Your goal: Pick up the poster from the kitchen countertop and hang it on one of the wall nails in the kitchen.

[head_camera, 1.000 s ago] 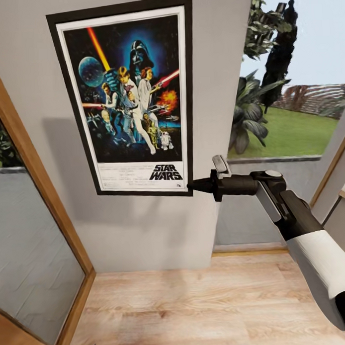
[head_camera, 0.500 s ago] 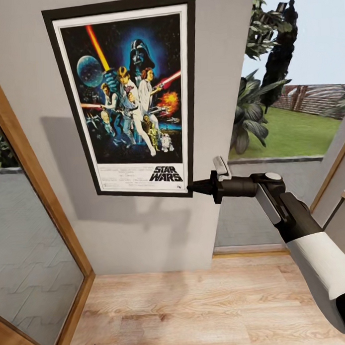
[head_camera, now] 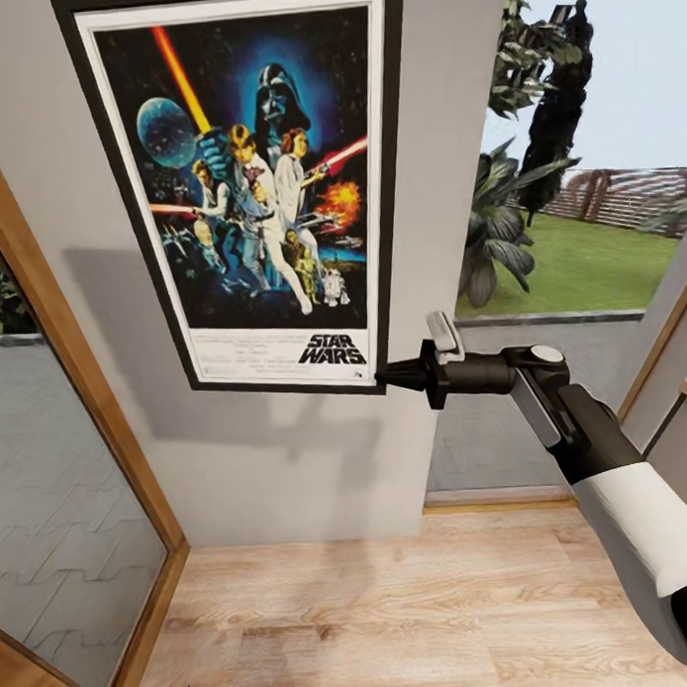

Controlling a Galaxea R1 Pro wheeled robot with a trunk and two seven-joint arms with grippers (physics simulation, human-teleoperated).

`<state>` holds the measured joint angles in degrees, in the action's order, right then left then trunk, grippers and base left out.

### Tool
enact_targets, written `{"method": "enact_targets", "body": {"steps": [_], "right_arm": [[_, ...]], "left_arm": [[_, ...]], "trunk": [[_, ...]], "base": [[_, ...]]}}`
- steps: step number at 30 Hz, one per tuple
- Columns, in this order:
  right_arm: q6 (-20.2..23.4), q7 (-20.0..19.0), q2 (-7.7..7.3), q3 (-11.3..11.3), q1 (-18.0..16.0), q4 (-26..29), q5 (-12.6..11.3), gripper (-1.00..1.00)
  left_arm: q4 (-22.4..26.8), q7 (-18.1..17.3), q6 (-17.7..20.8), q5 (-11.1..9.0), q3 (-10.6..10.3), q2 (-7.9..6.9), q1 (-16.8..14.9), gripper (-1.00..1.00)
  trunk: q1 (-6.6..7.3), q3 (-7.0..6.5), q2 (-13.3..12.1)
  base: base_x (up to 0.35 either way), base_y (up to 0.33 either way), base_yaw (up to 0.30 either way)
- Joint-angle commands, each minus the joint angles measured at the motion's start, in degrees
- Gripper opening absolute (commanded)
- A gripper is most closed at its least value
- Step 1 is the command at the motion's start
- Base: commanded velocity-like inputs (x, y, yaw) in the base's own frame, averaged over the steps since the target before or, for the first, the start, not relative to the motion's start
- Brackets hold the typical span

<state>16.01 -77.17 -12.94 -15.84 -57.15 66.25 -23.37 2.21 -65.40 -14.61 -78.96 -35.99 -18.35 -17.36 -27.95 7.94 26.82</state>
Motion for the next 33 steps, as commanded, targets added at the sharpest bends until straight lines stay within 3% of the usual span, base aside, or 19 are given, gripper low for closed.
{"method": "enact_targets", "body": {"steps": [1, 8, 33], "right_arm": [[0.7, -0.2, -0.07, -0.2, -0.1, -0.3, -0.5, -1.0], [0.6, -0.3, -0.03, -0.2, -0.1, -3.1, -0.4, -1.0], [1.2, 0.4, 0.29, -0.2, -0.1, -4.5, -0.6, -1.0]], "left_arm": [[0.0, -0.1, -0.3, -0.4, -0.5, -0.02, 0.0, 1.0], [0.0, -0.1, -0.3, -0.4, -0.5, -0.02, 0.0, 1.0], [0.0, -0.1, -0.3, -0.4, -0.5, -0.01, 0.0, 1.0]], "trunk": [[-0.03, 0.12, 0.1], [-0.03, 0.12, 0.1], [-0.03, 0.12, 0.1]], "base": [[0.0, 0.0, 0.0], [0.0, 0.0, 0.0], [0.0, 0.0, 0.0]]}}
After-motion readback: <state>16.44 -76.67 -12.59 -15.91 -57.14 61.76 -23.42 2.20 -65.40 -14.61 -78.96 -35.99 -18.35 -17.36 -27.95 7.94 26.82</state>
